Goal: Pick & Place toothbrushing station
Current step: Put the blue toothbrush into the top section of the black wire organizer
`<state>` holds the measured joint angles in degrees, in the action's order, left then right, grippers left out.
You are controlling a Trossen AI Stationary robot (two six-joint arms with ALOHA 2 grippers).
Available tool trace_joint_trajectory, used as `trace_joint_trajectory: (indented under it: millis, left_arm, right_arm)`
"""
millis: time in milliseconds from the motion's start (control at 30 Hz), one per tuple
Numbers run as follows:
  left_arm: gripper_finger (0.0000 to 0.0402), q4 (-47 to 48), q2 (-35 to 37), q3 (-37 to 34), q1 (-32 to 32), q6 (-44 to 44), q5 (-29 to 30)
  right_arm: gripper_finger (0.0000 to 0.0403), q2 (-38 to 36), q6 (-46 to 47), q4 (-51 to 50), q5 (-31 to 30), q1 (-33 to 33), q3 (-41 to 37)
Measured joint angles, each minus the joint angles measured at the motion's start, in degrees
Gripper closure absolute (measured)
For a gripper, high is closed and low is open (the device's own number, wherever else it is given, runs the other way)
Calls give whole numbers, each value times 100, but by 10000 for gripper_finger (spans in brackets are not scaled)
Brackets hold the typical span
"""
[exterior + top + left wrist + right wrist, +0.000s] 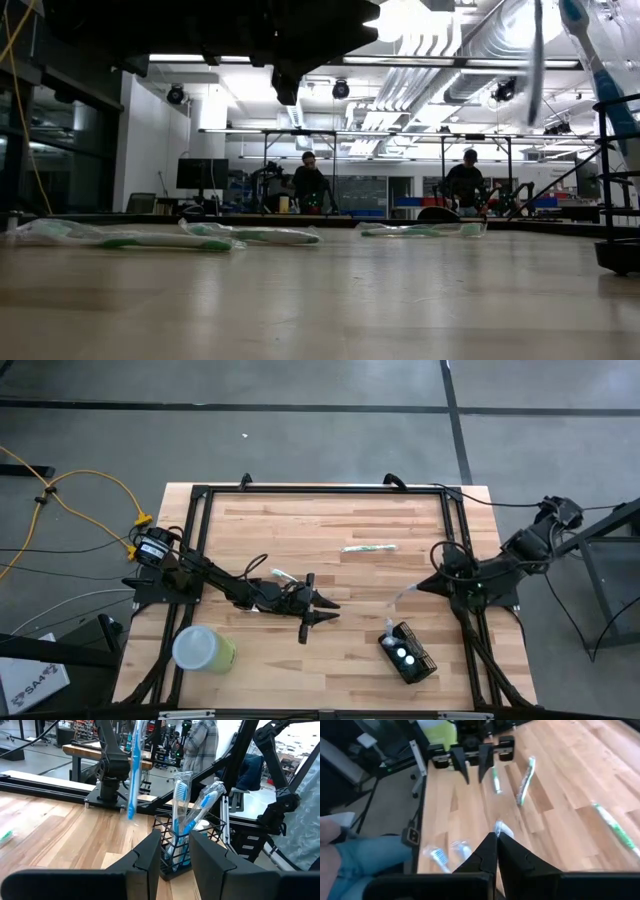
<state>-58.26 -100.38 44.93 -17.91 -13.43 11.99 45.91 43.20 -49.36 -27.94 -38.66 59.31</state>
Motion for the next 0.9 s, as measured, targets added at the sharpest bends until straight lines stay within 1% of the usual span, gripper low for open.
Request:
trace_joint_trajectory:
  millis: [500,900]
  left_arm:
    - [305,-7,0,0,0,-42,5]
    - [305,-157,0,0,0,-55,4]
  right_arm:
    - [400,-2,780,17,304,-709,0]
    - [400,0,822,235,263,-1109,0]
